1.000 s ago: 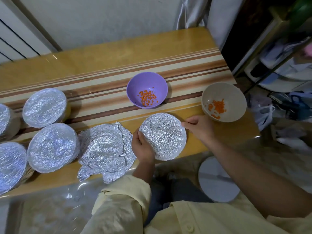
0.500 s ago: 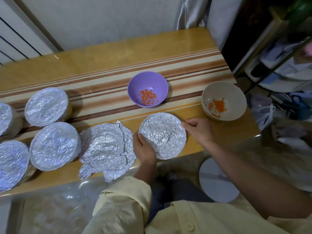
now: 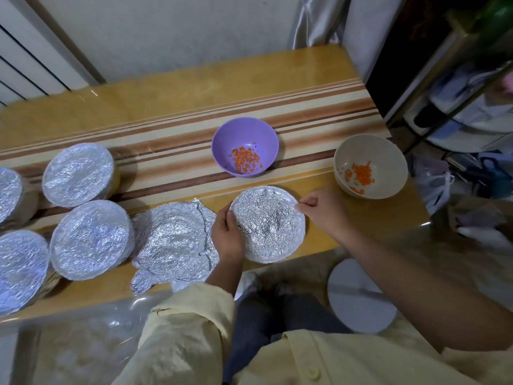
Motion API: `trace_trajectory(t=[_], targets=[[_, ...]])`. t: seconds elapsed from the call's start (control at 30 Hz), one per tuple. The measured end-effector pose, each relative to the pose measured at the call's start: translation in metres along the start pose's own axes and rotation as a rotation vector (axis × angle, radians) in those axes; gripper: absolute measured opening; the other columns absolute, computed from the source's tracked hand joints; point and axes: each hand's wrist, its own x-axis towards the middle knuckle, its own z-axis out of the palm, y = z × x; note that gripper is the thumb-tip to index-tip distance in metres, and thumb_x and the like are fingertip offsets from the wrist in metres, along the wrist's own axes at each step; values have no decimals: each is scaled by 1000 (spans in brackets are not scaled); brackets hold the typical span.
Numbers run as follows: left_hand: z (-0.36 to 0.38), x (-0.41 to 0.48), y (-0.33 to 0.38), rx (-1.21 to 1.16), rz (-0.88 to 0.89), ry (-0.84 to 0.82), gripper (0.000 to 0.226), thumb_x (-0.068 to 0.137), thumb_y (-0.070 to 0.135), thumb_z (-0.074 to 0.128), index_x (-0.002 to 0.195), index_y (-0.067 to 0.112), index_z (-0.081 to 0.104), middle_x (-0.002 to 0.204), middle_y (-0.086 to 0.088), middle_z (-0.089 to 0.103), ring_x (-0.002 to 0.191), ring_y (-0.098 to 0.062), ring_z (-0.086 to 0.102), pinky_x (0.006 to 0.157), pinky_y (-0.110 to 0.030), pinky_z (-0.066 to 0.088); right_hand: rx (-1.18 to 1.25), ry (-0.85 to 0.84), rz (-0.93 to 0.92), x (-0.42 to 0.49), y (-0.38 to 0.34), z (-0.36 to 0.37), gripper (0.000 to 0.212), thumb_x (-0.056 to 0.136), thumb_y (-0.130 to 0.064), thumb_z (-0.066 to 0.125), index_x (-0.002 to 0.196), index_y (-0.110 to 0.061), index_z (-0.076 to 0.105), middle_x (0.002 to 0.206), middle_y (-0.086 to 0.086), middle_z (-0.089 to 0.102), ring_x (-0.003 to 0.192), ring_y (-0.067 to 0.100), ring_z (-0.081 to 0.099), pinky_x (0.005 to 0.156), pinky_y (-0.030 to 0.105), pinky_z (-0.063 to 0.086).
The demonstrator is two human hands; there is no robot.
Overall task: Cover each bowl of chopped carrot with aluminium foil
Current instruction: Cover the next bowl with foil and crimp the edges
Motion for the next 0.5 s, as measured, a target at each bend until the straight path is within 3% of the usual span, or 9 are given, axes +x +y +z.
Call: trace_trajectory(t=[0.2, 0.37, 0.43, 0.5], targets=[[5, -3, 2, 20, 12, 70, 29, 103, 3, 45, 119, 4, 69, 99, 0, 66, 94, -16, 58, 77, -16, 36, -116, 114, -47, -12, -6, 9, 15, 84, -11, 65, 70, -12, 70, 69, -1, 69, 67, 14, 64, 62, 27, 48], [6, -5, 0, 27, -3, 81, 30, 103, 7, 45, 120, 7, 69, 107, -11, 72, 95, -20, 60, 78, -21, 39, -137, 89, -80, -15, -7, 6, 16, 86, -13, 65, 73, -8, 71, 71, 2, 69, 67, 17, 62, 62, 32, 49], [6, -6, -2, 32, 0, 92, 30, 103, 7, 45, 121, 6, 69, 109, -13, 73, 97, -21, 61, 78, -22, 40, -203, 37, -93, -12, -7, 2, 23, 88, -15, 64, 66, -9, 67, 63, 4, 63, 59, 15, 55, 54, 29, 40], [6, -6, -2, 37, 7, 99, 30, 103, 9, 45, 121, 7, 69, 111, -13, 73, 99, -24, 63, 79, -22, 40, -330, 64, -101, -13, -13, 5, 39, 85, -7, 58, 49, -13, 44, 50, 7, 40, 50, 16, 33, 46, 30, 21]])
